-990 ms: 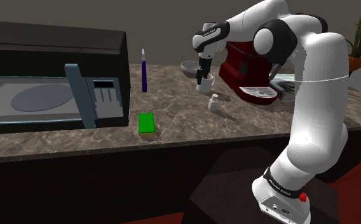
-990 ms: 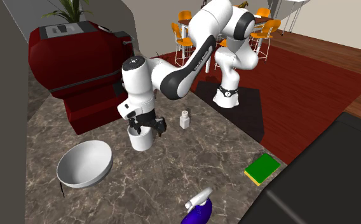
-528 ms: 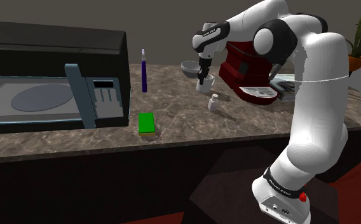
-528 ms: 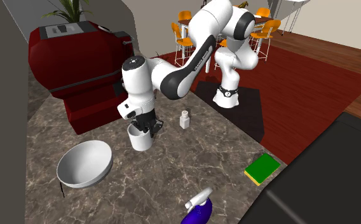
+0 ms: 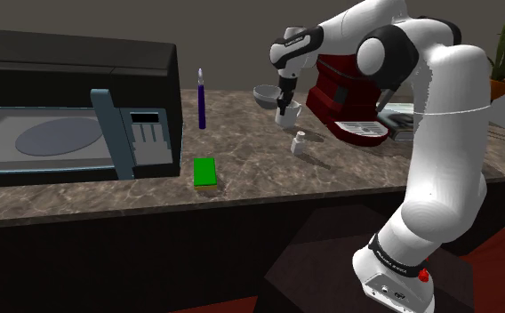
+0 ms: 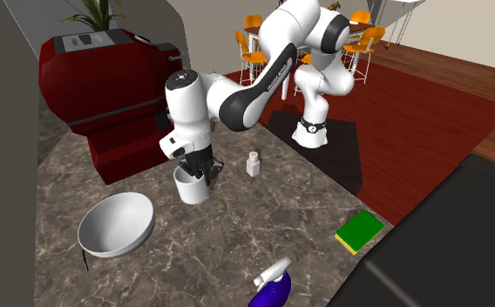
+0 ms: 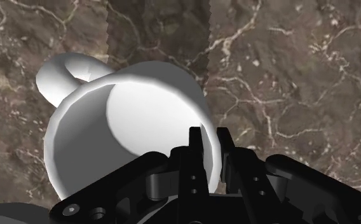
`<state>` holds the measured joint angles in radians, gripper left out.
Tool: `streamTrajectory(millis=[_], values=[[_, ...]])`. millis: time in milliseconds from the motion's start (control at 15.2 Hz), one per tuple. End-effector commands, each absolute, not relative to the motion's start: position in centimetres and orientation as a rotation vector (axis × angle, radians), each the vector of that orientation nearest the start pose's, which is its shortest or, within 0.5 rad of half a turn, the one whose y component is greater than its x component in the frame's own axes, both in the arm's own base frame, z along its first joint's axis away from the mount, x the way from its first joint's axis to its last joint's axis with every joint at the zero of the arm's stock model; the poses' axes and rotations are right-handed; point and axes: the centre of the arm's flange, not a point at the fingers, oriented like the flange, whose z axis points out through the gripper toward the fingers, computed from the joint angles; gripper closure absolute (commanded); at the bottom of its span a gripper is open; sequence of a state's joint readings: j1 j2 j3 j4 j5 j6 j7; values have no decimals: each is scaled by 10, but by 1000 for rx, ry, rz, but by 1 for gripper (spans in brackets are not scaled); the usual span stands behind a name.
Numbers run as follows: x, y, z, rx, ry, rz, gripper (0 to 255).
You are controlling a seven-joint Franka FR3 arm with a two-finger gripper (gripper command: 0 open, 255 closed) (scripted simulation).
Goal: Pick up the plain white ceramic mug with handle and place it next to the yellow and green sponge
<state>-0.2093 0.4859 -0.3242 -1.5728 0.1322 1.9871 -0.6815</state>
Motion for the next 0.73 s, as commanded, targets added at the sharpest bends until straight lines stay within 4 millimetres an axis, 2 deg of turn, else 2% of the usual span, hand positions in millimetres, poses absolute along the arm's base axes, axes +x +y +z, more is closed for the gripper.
streamTrajectory(millis=[0, 660], values=[[602, -312, 378, -3134, -193, 85, 255], [602, -312, 431, -3134, -193, 85, 255]])
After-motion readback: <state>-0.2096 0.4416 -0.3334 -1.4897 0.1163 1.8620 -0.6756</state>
